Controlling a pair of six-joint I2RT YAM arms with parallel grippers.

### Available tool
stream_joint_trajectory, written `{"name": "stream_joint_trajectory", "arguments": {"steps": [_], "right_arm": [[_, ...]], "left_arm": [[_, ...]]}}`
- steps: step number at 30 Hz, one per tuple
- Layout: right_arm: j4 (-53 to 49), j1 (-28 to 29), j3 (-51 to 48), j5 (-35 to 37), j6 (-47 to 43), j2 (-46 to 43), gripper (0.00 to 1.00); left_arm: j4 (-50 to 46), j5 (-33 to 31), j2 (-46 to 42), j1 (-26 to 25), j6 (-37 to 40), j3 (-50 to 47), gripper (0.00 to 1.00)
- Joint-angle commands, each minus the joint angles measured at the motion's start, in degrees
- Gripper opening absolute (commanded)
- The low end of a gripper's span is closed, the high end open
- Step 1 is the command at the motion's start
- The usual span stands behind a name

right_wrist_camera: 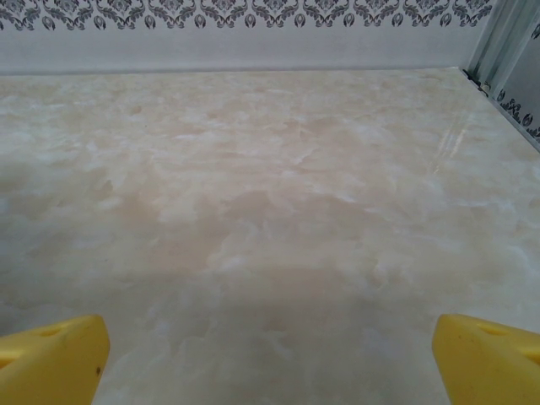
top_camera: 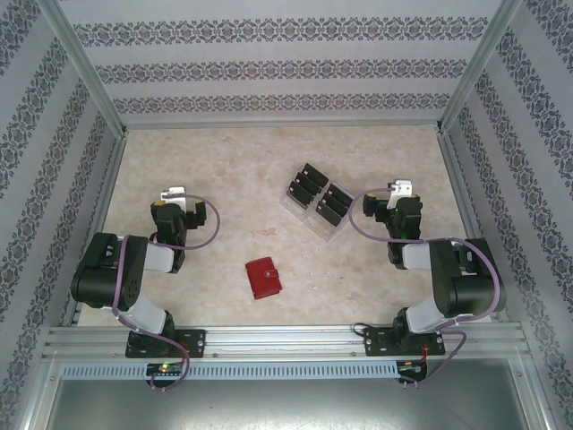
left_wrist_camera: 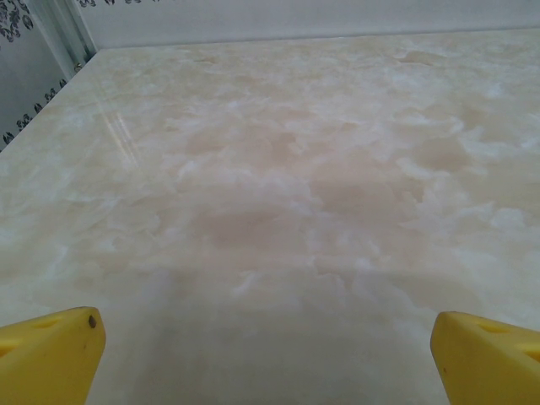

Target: Put the credit cards into the card holder

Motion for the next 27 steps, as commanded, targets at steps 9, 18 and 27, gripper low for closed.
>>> {"name": "stream_joint_trajectory", "arguments": {"steps": [9, 18, 27], "right_arm": [[-26.48, -0.76, 2.94, 8.06, 7.47, -23.75, 0.98], [-57.82, -0.55, 8.64, -0.39, 32.42, -49.10, 0.91], [-82.45, 36.15, 23.87, 6.65, 33.24, -31.46, 0.72]], "left_arm": [[-10.61, -6.10, -15.39, -0.10, -1.94, 1.09, 1.00], [-56.25, 3.38, -32.54, -1.76, -24.94, 19.08, 1.00], [-83.58, 5.45, -27.12, -15.40, -32.05, 25.08, 1.00]]}}
